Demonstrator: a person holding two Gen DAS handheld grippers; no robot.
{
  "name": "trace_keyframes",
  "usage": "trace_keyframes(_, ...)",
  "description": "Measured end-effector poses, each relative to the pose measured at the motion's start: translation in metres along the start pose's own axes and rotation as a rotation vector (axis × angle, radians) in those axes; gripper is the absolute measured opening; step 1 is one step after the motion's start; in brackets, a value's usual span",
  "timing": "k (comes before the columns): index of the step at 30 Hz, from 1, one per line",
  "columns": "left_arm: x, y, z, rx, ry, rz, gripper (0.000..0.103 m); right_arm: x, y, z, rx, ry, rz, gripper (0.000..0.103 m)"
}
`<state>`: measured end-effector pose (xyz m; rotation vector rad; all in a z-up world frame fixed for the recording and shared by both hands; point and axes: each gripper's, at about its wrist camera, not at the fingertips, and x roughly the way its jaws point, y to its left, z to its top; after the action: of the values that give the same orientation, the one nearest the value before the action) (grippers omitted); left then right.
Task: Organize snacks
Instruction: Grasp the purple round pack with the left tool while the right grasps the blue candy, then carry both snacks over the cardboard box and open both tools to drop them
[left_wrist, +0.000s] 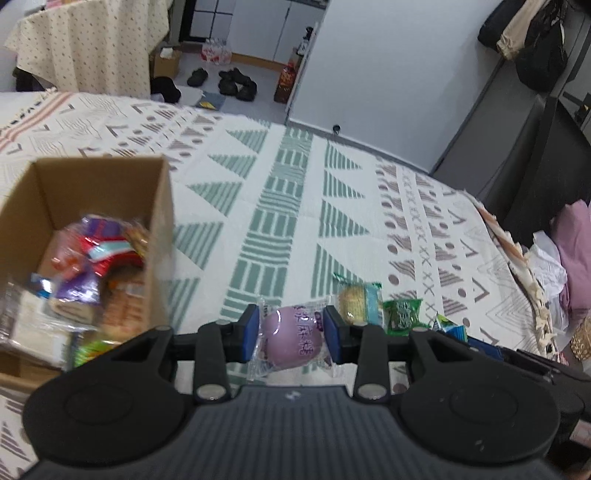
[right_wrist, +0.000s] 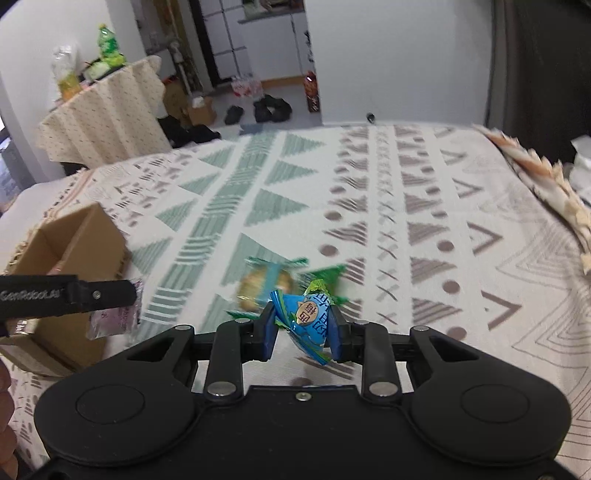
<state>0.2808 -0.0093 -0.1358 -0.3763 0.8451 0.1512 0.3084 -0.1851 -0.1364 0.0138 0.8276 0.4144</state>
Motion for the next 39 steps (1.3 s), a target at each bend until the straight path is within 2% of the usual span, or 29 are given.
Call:
trace_keyframes(11, -0.047, 0.023, 0.026, -0.015, -0.096, 0.03, 0.036, -0.034, 0.048, 0.014, -0.083, -0.144, 0.085, 0.028)
trace_keyframes(17, -0.066, 0.044, 0.035, -0.055, -0.13, 0.062, 0.036, -0.045, 0.067, 0.023, -0.077, -0.193, 0.126, 0.028)
trace_keyframes(27, -0.081, 0.082, 0.037, -0.096, -0.155, 0.112, 0.036, -0.051, 0.094, 0.035, -0.055, -0.23, 0.193, 0.028)
trace_keyframes(39, -0.085, 0.136, 0.048, -0.163, -0.165, 0.15, 0.036, -0.046, 0.143, 0.035, -0.091, -0.253, 0.234, 0.028)
